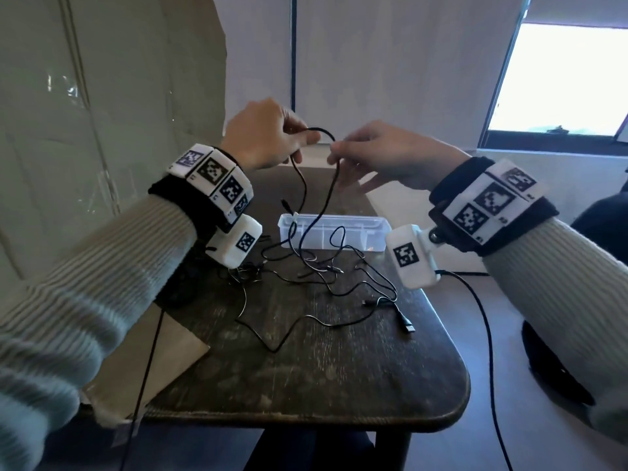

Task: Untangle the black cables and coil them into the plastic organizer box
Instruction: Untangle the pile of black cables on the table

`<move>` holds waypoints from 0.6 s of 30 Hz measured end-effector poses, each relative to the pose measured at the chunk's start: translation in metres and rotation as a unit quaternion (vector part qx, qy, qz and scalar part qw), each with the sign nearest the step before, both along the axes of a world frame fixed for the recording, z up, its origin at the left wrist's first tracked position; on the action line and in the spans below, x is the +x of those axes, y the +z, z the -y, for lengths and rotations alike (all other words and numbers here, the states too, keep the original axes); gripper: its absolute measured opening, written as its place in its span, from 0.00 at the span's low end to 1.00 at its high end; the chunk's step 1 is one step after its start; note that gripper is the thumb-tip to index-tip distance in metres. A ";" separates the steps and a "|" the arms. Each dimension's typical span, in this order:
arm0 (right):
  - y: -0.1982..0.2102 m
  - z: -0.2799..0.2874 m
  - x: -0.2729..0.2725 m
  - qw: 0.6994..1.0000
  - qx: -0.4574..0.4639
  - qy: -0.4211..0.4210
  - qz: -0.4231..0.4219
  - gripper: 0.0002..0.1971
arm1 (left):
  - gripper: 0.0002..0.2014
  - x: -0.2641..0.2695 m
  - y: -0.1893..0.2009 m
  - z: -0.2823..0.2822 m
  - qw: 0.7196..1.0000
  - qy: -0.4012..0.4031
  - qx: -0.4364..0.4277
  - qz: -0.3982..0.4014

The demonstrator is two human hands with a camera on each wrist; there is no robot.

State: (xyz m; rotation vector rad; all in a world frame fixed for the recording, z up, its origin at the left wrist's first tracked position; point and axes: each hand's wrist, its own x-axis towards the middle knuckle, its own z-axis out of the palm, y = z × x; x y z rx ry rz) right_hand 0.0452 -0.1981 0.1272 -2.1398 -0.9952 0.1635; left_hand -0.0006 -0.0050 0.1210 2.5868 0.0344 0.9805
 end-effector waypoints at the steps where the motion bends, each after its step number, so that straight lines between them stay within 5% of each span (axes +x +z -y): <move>1: 0.000 -0.001 -0.001 1.000 0.010 0.011 -0.004 0.15 | 0.16 0.002 -0.001 0.003 1.000 0.014 -0.003 0.024; 4: 0.007 -0.001 -0.002 0.997 0.082 0.011 -0.006 0.13 | 0.19 0.006 -0.006 0.006 0.996 0.078 -0.008 0.045; 7: 0.020 0.003 -0.003 0.985 0.170 -0.005 0.003 0.12 | 0.23 0.010 -0.019 0.010 0.992 0.120 -0.016 -0.024; 9: 0.027 0.004 -0.004 0.976 0.219 0.000 0.009 0.11 | 0.24 0.015 -0.031 0.014 0.994 0.018 -0.092 -0.062; 12: 0.027 0.005 -0.004 0.962 0.272 0.017 0.002 0.10 | 0.16 0.019 -0.046 0.023 0.950 -0.166 -0.234 -0.122; 18: 0.022 0.004 0.003 0.934 0.349 0.022 -0.069 0.11 | 0.32 0.023 -0.071 0.041 0.937 -0.222 -0.205 -0.177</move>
